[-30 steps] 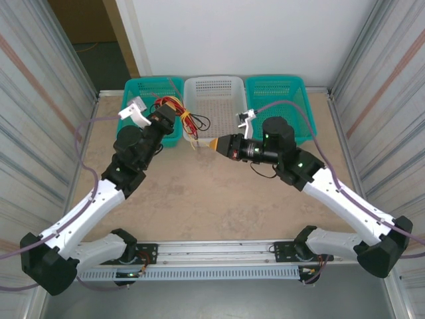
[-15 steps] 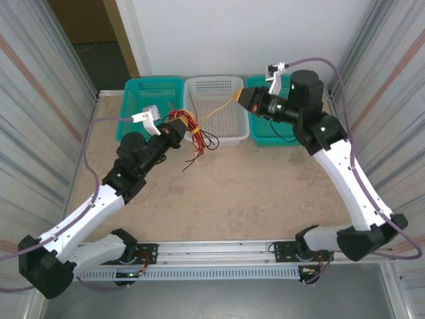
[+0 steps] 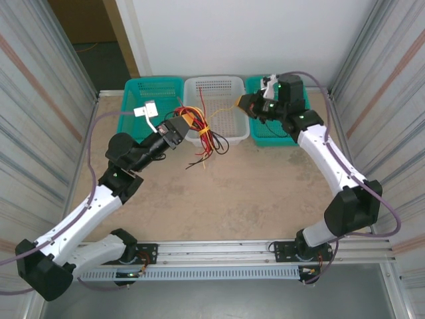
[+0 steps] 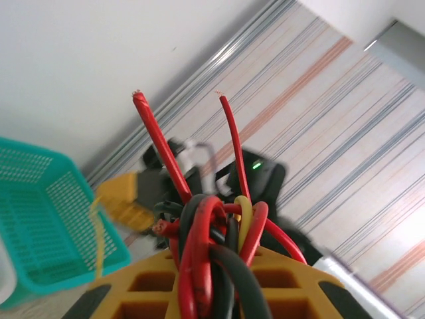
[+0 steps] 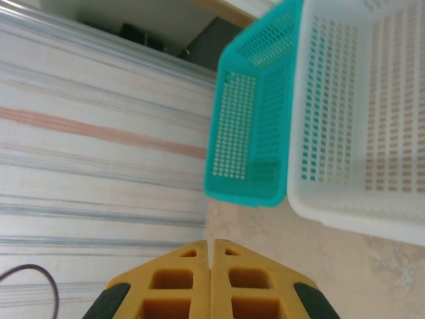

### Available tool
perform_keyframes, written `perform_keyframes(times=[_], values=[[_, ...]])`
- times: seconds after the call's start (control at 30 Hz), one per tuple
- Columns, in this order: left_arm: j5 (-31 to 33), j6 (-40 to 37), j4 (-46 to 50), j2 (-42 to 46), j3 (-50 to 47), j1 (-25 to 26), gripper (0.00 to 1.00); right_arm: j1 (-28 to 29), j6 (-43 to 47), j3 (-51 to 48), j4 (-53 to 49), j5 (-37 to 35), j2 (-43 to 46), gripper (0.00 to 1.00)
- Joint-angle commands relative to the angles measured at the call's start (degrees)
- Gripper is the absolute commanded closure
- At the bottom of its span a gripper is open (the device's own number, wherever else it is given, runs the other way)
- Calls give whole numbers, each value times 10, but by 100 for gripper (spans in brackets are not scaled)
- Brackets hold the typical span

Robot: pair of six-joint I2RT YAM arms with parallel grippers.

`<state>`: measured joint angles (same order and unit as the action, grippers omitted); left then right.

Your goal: Untangle the cables

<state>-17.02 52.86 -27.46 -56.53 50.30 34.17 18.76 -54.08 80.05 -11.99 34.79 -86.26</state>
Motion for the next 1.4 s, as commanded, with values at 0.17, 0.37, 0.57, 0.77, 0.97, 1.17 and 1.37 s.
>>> perform_keyframes(times=[0.17, 0.37, 0.57, 0.77, 0.97, 1.17, 1.37], values=[[171, -47, -80, 18, 38, -3, 100, 107, -110, -170, 201, -35, 15, 100], [305, -140, -4, 0, 77, -14, 100, 194, -88, -232, 171, -58, 71, 100], [361, -159, 81, 3, 60, -67, 100, 167, -15, -215, 21, -87, 215, 100], [373, -158, 148, 33, 12, -110, 100, 66, 42, -137, -95, -67, 290, 100], [354, -111, 227, 98, -32, -182, 100, -123, 50, -93, -129, 18, 307, 100], [310, -83, 293, 136, -57, -225, 100, -260, 31, -72, -122, 54, 276, 100], [285, -67, 356, 166, -85, -225, 100, -334, 32, -28, -122, 46, 250, 100]])
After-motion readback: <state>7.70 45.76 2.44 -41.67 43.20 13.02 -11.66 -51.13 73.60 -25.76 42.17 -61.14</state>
